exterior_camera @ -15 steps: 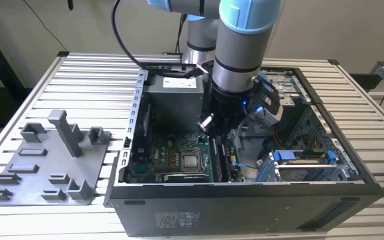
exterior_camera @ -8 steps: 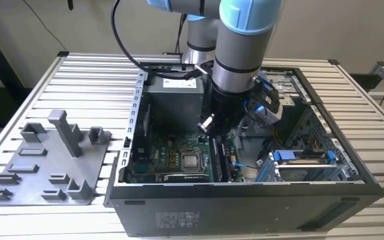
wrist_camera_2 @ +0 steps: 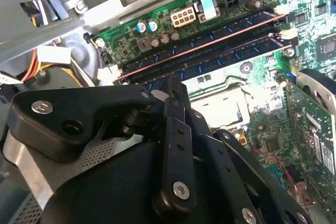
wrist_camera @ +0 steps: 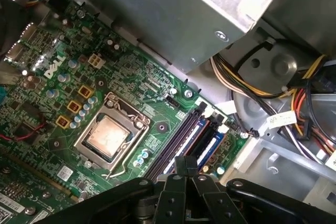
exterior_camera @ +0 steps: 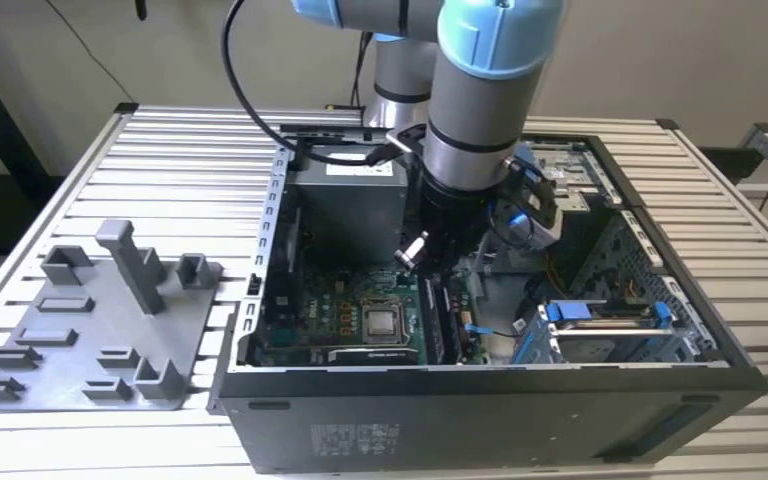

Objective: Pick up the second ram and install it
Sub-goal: 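Press down the second ram until it locks into place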

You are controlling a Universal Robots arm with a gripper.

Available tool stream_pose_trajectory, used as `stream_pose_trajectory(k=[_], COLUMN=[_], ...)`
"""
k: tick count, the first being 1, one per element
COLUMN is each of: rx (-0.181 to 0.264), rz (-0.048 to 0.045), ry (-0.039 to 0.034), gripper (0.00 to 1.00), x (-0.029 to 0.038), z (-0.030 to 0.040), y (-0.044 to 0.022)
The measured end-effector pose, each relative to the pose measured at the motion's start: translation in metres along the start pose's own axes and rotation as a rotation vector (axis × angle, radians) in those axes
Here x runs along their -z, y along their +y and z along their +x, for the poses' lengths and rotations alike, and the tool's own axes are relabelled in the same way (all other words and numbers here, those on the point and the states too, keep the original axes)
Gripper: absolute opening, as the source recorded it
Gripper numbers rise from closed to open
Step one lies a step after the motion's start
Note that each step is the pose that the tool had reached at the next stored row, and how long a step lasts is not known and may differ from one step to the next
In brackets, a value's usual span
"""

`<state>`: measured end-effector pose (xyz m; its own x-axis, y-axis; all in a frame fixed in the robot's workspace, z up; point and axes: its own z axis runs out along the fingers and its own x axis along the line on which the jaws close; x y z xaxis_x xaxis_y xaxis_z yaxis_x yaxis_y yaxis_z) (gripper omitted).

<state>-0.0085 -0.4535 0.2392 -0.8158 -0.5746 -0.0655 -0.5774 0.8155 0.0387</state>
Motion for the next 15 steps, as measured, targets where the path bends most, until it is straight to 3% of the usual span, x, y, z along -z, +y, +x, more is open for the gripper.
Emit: stream_pose_trajectory(k=[8,15], rx=[0.084,0.194], rz=[-0.0063,-0.0114], ry=[0.0027,0.013], gripper=[0.11,0.11], x=[-0.0006,-0.0023], z=[0.0009,0.0009], y=[0.0003,0.0002])
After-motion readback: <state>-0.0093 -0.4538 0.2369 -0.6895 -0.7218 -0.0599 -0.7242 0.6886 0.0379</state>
